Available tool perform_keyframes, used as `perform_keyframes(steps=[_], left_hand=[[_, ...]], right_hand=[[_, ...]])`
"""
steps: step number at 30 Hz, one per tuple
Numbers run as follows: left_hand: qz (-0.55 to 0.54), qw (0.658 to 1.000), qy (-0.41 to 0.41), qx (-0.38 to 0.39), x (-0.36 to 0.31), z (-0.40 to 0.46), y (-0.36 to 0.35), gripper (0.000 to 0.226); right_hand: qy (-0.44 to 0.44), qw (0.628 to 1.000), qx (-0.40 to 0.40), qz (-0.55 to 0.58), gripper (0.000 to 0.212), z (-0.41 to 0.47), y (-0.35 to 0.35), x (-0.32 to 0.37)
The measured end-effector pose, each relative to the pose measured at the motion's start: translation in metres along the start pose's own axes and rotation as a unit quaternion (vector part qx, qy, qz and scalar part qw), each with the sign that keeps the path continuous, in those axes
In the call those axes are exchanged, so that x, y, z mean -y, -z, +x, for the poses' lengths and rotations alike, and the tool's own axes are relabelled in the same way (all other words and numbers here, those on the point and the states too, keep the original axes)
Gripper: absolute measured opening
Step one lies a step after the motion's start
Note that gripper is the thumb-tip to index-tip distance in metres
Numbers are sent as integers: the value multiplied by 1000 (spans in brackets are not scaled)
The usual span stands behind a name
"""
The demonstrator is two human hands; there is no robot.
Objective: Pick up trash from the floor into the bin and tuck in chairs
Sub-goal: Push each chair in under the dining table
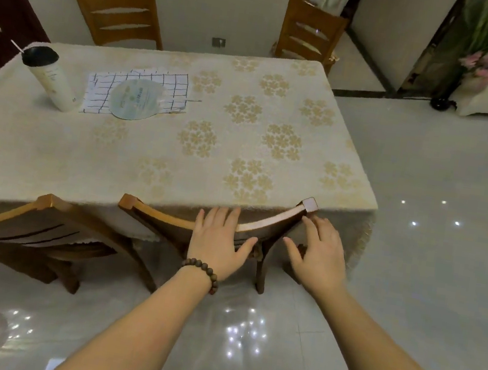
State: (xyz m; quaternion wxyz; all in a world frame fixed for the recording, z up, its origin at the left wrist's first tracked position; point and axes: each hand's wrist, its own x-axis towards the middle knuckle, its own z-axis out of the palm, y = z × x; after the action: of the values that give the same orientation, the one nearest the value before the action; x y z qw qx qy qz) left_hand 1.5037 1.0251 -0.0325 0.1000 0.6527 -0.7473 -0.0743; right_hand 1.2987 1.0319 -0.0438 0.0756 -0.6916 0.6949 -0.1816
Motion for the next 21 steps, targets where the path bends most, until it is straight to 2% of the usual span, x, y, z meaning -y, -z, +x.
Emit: perform_keyframes(steps=[8, 11, 17, 21], left_hand=[[-42, 985, -162, 29, -87, 17, -27, 70], [-49, 974, -210, 62, -122, 18, -46, 70], [-46, 963, -240, 111, -186, 32, -81, 69], [-39, 962, -241, 125, -234, 60, -106, 70]], right_hand=[[-167, 985, -42, 12, 63, -55, 22, -62], [-209, 976, -59, -2, 55, -77, 31, -92], [-294, 953, -74, -10, 52, -100, 48, -163], [-313, 946, -85, -5, 48, -90, 56, -223]])
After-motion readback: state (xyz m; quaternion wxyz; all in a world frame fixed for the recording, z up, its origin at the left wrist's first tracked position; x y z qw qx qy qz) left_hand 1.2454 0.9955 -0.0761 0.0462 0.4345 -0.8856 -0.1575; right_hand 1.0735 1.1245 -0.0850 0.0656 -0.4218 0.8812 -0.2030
